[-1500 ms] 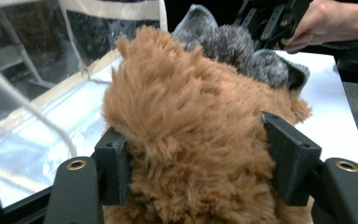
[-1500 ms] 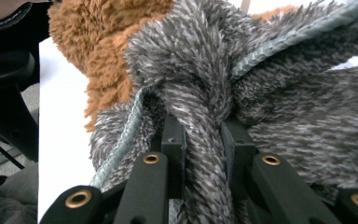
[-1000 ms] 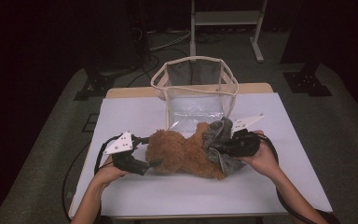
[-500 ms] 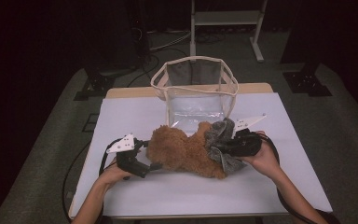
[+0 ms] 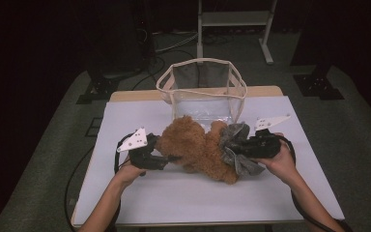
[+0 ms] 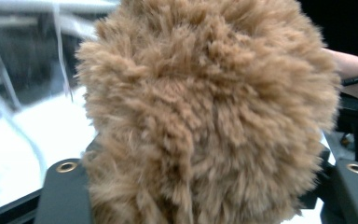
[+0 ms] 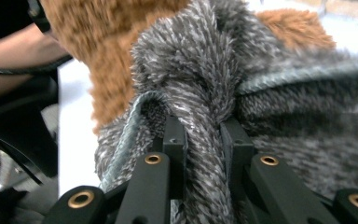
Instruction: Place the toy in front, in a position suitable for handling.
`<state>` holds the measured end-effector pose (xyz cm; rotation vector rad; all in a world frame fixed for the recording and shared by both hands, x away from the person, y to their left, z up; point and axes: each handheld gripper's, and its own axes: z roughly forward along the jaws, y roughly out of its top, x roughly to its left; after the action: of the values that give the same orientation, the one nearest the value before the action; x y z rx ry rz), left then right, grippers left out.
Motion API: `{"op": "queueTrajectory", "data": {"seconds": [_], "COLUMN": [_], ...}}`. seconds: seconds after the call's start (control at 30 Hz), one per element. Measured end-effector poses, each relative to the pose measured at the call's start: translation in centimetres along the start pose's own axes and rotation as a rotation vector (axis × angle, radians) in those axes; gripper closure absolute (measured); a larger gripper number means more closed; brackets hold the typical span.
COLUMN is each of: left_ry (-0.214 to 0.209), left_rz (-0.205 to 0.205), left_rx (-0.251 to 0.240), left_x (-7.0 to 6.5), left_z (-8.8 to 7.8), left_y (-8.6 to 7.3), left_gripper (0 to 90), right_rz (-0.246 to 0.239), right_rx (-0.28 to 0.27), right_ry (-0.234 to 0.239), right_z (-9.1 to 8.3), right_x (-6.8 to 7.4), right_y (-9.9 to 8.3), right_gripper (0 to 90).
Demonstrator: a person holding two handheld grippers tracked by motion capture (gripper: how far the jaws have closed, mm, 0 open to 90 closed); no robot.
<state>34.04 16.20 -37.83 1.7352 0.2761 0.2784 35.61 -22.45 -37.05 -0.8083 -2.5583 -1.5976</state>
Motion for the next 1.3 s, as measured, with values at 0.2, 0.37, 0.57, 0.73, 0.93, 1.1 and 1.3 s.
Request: {"op": "queueTrajectory", "data": {"seconds": [0.2, 0.37, 0.57, 0.73, 0.93, 1.1, 1.3], "left_ry": [-0.034, -0.061, -0.073, -0.058, -0.060, -0.066, -0.077], "left_rz": [0.141, 0.226, 0.261, 0.246, 0.247, 0.284, 0.320], "left_rx": [0.019, 0.049, 0.079, 0.111, 0.107, 0.111, 0.137], "left_x": [-1.9, -3.2, -3.6, -3.4, -3.7, -4.7, -5.3], "left_z": [1.9, 3.1, 3.2, 4.4, 6.1, 8.1, 9.8], "left_y": [5.3, 9.0, 10.5, 9.0, 9.4, 10.3, 11.0], "left_gripper": [33.2, 33.7, 33.7, 33.1, 32.9, 32.7, 32.5], "right_rz": [-0.051, -0.115, -0.092, -0.058, -0.118, -0.198, -0.220], "right_rx": [-0.084, -0.129, -0.166, -0.152, -0.186, -0.089, 0.036], "right_ry": [0.024, 0.021, 0.064, 0.050, 0.044, 0.005, 0.000], "right_z": [-3.0, -5.2, -5.8, -6.0, -9.2, -9.5, -7.8], "right_x": [1.3, 3.2, 3.1, 2.0, 3.4, 5.4, 6.0], "right_y": [3.3, 6.3, 5.7, 4.8, 8.0, 11.9, 13.9], "right_gripper": [74.9, 75.1, 75.2, 75.1, 75.0, 75.0, 74.9]}}
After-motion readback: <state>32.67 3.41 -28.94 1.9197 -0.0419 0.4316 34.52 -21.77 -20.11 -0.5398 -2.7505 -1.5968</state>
